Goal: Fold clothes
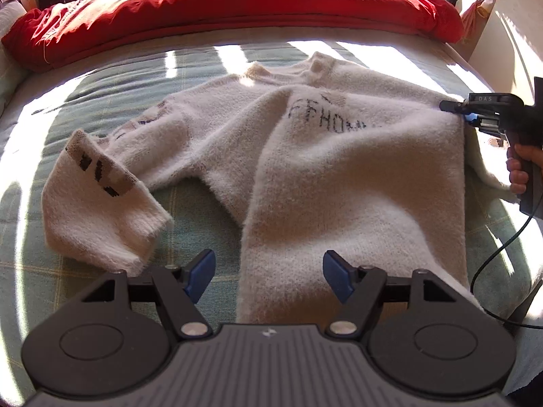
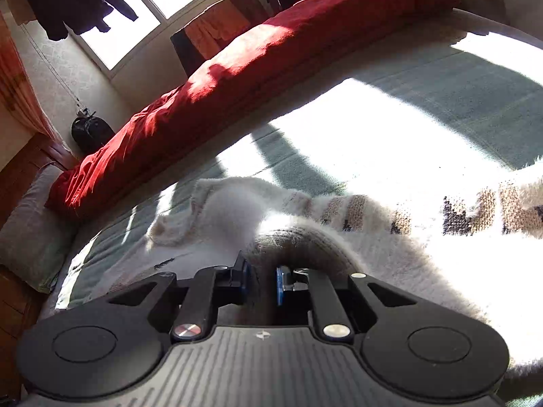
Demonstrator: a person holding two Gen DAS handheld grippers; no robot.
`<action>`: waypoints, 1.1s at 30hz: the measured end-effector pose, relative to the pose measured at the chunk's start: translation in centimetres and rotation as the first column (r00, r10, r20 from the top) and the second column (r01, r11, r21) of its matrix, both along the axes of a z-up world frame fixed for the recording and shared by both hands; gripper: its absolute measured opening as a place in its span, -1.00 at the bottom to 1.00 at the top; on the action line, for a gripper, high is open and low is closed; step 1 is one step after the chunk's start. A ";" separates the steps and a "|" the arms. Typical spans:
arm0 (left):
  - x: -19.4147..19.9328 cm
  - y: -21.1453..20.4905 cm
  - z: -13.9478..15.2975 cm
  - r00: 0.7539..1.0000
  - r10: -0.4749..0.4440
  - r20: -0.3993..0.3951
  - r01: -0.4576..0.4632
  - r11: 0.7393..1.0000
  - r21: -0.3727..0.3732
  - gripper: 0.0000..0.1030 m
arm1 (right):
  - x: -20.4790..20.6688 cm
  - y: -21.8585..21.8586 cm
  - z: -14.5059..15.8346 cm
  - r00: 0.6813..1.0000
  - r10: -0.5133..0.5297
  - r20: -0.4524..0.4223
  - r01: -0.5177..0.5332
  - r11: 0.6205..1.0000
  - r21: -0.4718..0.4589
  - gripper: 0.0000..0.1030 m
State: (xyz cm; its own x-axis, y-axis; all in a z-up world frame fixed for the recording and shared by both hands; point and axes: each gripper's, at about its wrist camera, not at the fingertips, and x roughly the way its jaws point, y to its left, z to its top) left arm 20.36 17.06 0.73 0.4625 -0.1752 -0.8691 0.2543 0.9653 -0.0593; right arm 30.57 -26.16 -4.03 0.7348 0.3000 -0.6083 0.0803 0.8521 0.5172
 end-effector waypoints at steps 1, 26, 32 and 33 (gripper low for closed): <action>-0.1 -0.2 0.1 1.000 -0.003 0.000 0.003 1.000 0.000 0.38 | -0.3 -0.9 0.3 1.000 -0.016 0.003 0.016 1.000 -0.016 -0.68; 0.7 -7.4 0.6 0.990 -0.143 -0.014 0.143 0.989 0.041 0.38 | -6.3 -18.3 0.7 0.970 -0.217 -0.112 0.187 0.955 -0.230 0.02; 1.2 -8.3 0.2 0.988 -0.151 -0.039 0.153 0.986 0.064 0.38 | -8.1 -19.9 -2.0 0.934 -0.318 -0.164 0.301 0.946 -0.119 0.28; 1.2 -8.5 0.1 0.987 -0.155 -0.043 0.157 0.985 0.067 0.38 | -8.4 -19.9 -2.6 0.933 -0.309 -0.182 0.300 0.951 -0.075 0.34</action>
